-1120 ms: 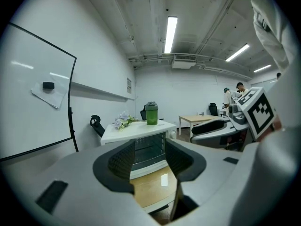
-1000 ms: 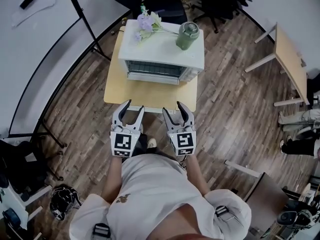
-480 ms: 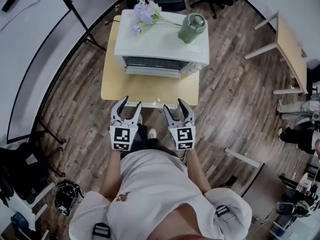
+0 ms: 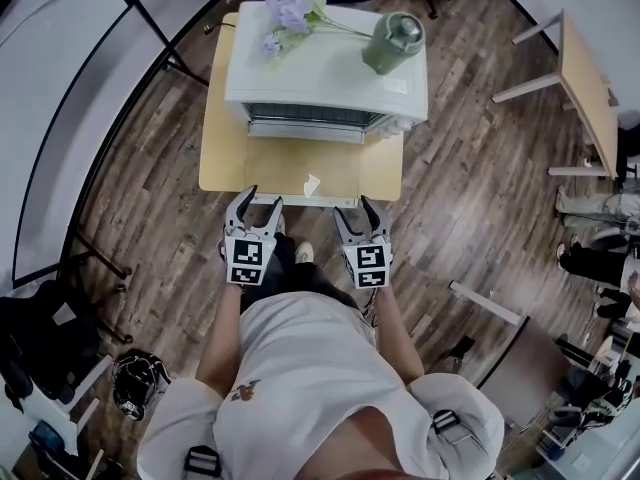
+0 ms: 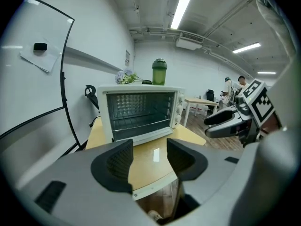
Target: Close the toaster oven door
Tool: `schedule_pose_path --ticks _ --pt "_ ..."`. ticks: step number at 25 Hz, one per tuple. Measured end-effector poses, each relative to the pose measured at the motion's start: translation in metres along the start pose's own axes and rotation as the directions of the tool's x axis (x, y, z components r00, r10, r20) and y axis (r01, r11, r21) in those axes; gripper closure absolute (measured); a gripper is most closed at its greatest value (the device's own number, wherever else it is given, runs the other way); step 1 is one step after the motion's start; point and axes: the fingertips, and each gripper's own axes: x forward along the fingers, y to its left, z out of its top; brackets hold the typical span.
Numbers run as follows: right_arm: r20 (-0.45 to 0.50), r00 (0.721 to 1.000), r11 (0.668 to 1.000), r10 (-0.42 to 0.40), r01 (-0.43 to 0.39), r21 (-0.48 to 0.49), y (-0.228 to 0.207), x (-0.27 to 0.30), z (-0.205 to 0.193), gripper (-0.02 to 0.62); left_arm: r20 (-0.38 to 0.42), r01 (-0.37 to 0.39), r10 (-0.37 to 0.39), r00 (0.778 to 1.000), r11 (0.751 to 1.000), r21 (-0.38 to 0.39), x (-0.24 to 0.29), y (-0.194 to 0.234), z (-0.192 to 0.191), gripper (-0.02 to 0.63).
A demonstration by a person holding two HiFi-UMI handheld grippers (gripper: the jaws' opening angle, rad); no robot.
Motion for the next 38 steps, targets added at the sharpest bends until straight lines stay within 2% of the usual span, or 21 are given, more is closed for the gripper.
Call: schedule_pose_path --ticks 11,16,22,28,31,38 --pt "-0.112 0.994 0.999 -0.008 0.013 0.041 -0.01 0.023 -0.057 0.331 -0.112 0.012 -0.014 0.994 1.0 -0.018 0.024 0.007 -0.052 0.364" --pt "-0.17 0.985 0.997 -0.008 0.021 0.075 -0.013 0.037 -0.086 0.327 -0.187 0.013 -0.022 0.982 0.999 -0.051 0.035 0.007 -0.085 0.344" --pt "-0.225 0.974 0.995 -0.025 0.047 0.092 -0.019 0.051 -0.116 0.327 -0.235 0.0 -0.015 0.972 0.998 -0.067 0.043 0.014 -0.114 0.32" --pt "-0.261 0.965 0.991 -0.012 0.046 0.126 -0.022 0.063 -0.133 0.319 -0.296 -0.015 -0.012 0.955 0.996 -0.088 0.048 0.021 -0.14 0.301" --pt "-0.26 0.966 0.983 -0.003 0.05 0.175 -0.024 0.07 -0.138 0.304 -0.326 -0.035 -0.007 0.945 0.992 -0.122 0.05 0.027 -0.154 0.286" --pt "-0.289 0.957 0.976 0.015 0.049 0.212 -0.023 0.082 -0.151 0.265 -0.371 -0.049 -0.024 0.928 0.981 -0.186 0.056 0.034 -0.182 0.249"
